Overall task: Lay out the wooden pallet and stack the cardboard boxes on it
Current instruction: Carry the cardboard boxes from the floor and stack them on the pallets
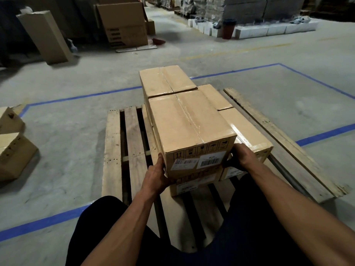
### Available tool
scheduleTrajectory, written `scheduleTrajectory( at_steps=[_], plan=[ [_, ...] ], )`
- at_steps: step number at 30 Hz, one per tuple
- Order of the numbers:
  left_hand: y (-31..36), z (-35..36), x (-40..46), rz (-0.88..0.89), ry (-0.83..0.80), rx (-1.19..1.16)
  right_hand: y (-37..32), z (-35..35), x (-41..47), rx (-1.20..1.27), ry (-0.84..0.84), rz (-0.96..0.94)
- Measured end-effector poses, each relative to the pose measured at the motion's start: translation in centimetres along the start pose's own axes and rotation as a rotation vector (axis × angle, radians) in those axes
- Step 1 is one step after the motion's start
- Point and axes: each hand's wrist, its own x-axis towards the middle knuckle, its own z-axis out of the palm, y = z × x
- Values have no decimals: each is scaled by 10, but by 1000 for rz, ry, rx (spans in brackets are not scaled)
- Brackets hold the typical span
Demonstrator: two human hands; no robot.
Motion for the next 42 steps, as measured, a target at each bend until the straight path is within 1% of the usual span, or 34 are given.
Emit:
scheduleTrajectory(
  at_steps=[7, 9, 12, 14, 16, 18, 20, 22, 25, 28, 31, 34, 36, 39, 42],
  plan=[
    [5, -1, -2, -10, 9, 12, 0, 3, 1, -12, -3, 45],
    [9, -4, -3, -33, -15, 14, 1, 3, 3, -15, -18, 37],
    [6, -16, -2, -153, -128, -2, 7, -2, 8, -17, -96, -11],
    [13, -40, -6, -248, -197, -94, 17, -18, 16, 41, -167, -15],
    [20, -71, 0, -293, -127, -228, 24, -44, 30, 176, -184, 41],
    [27, -103, 18, -309, 52, -390, 22, -72, 52, 348, -88, 95],
    [39, -131, 48, -289, 223, -545, 7, -96, 82, 566, 11, 114],
    [64, -147, 78, -235, 267, -680, -18, -114, 113, 743, 38, 89],
    [97, -153, 129, -188, 280, -703, -66, -127, 153, 897, 41, 30],
    [101, -143, 180, -219, 283, -745, -107, -128, 181, 905, 3, 30],
    [58, -128, 245, -244, 301, -816, -129, -120, 197, 907, -127, 55],
    [52, -125, 260, -271, 302, -822, -131, -113, 206, 925, -219, 74],
    [59, -125, 257, -255, 323, -800, -130, -107, 212, 955, -201, 76],
    [71, -125, 248, -269, 339, -807, -131, -102, 215, 965, -97, 81],
    [75, -125, 244, -281, 366, -828, -130, -99, 216, 1001, -103, 88]
  ],
)
